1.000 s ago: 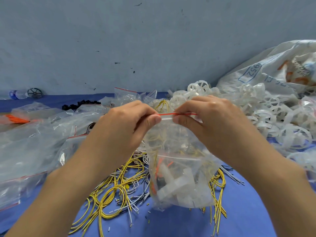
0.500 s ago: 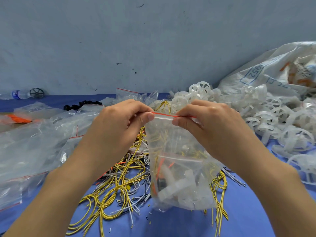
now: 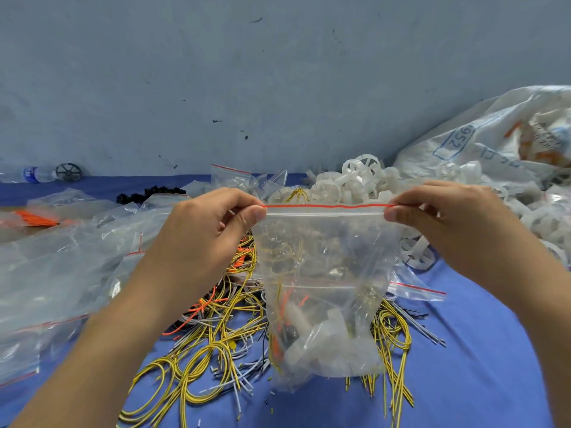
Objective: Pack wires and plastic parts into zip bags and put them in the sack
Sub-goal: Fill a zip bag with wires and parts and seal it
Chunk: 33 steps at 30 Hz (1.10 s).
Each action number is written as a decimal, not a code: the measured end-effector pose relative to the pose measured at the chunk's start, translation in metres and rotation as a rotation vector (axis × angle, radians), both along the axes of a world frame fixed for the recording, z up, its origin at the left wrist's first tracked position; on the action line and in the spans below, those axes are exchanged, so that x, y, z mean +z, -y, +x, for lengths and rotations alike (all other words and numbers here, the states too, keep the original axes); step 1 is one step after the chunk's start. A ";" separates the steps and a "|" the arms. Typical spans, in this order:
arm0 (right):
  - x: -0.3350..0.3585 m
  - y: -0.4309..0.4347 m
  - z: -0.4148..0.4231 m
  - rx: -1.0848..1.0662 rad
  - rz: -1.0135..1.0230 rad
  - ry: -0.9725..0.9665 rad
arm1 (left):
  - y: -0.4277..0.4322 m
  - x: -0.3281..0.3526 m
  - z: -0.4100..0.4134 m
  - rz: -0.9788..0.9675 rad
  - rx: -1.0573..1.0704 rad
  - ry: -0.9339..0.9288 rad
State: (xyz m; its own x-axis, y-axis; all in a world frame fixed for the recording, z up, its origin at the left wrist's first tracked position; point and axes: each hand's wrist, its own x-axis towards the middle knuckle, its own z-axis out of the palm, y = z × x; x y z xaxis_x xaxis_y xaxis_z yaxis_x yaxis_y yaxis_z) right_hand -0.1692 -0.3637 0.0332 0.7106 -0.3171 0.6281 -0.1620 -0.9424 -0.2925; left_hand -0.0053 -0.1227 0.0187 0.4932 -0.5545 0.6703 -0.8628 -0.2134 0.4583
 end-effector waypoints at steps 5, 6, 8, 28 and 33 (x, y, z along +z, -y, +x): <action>0.002 0.005 -0.006 -0.025 0.025 -0.017 | 0.003 0.001 -0.003 -0.005 0.015 0.000; 0.004 0.003 -0.007 -0.026 0.046 -0.003 | 0.004 0.002 -0.004 -0.002 0.016 -0.001; 0.008 -0.004 -0.007 -0.021 0.060 0.033 | 0.006 0.003 -0.008 0.009 0.015 0.003; 0.006 -0.083 0.015 0.088 -0.192 -0.024 | 0.015 0.010 -0.035 0.016 -0.054 0.140; 0.002 -0.070 0.014 0.052 -0.204 0.035 | 0.008 0.011 -0.023 -0.028 -0.013 0.125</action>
